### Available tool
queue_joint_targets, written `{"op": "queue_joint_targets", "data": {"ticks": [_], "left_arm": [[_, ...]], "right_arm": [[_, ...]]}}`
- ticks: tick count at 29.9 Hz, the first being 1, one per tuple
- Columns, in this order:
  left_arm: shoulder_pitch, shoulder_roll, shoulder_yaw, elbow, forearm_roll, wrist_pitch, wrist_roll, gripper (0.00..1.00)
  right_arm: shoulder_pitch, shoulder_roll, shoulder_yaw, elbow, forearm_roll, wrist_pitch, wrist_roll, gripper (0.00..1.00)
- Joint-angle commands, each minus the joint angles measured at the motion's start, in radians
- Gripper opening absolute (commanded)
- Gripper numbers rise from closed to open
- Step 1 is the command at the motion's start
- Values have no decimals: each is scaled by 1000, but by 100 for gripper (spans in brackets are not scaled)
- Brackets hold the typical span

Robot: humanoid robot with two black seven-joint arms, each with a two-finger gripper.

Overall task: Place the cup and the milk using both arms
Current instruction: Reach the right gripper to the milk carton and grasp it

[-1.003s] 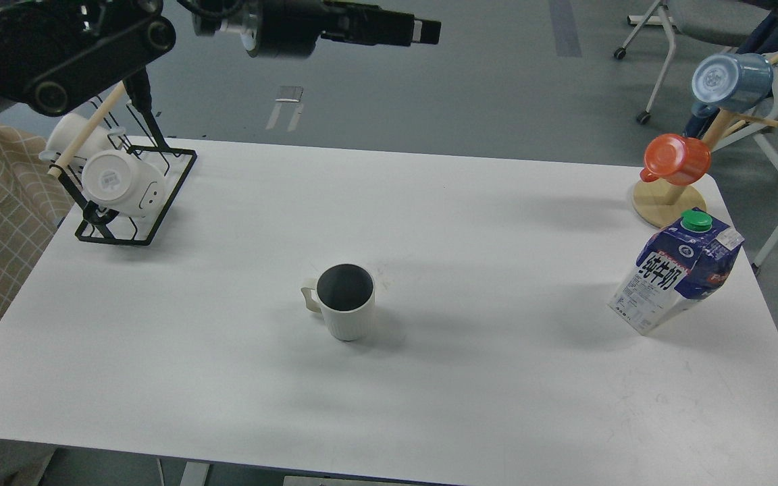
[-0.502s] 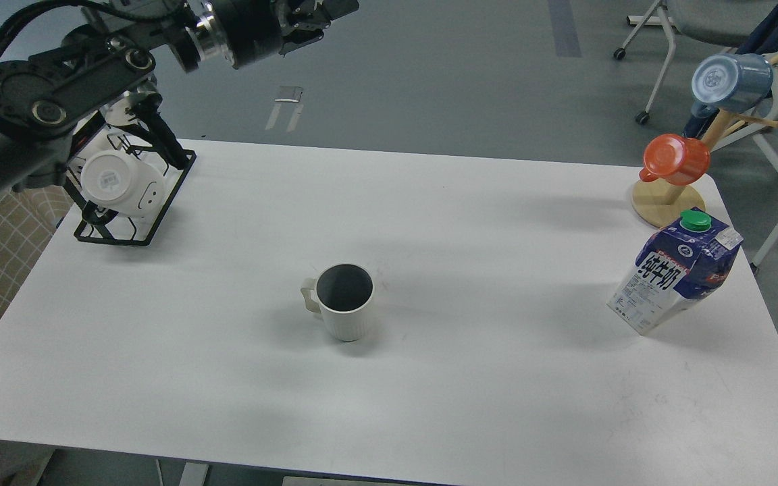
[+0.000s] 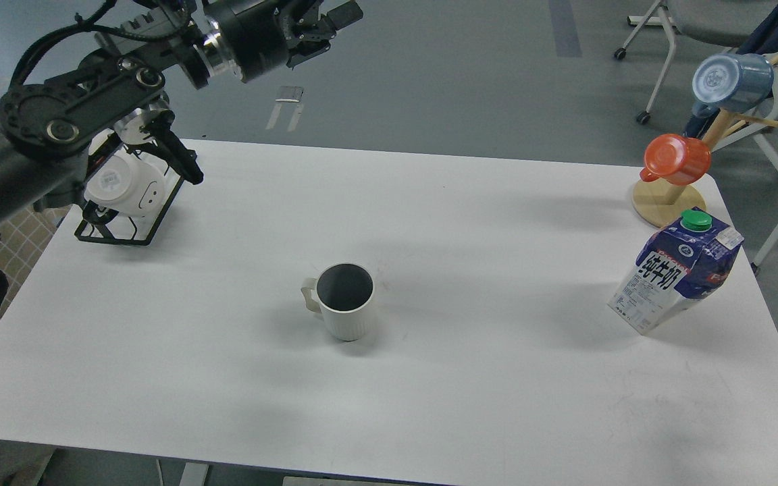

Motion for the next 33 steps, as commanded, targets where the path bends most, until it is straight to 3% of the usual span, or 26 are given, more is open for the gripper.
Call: {"op": "queue_joint_targets", "data": {"ticks": [1,18,33], "left_arm": [[2,-7,-2,0,-2,0,0,98],[6,-6,-14,0,-2,-5,0,98],[9,-3,-28,0,-2,-8,0,98]], "right_arm": [[-1,73,3,1,4,0,0,100],[-130,317,36,-94,113,0,0,100],[-473,518,386,-256,130,0,0,100]]}}
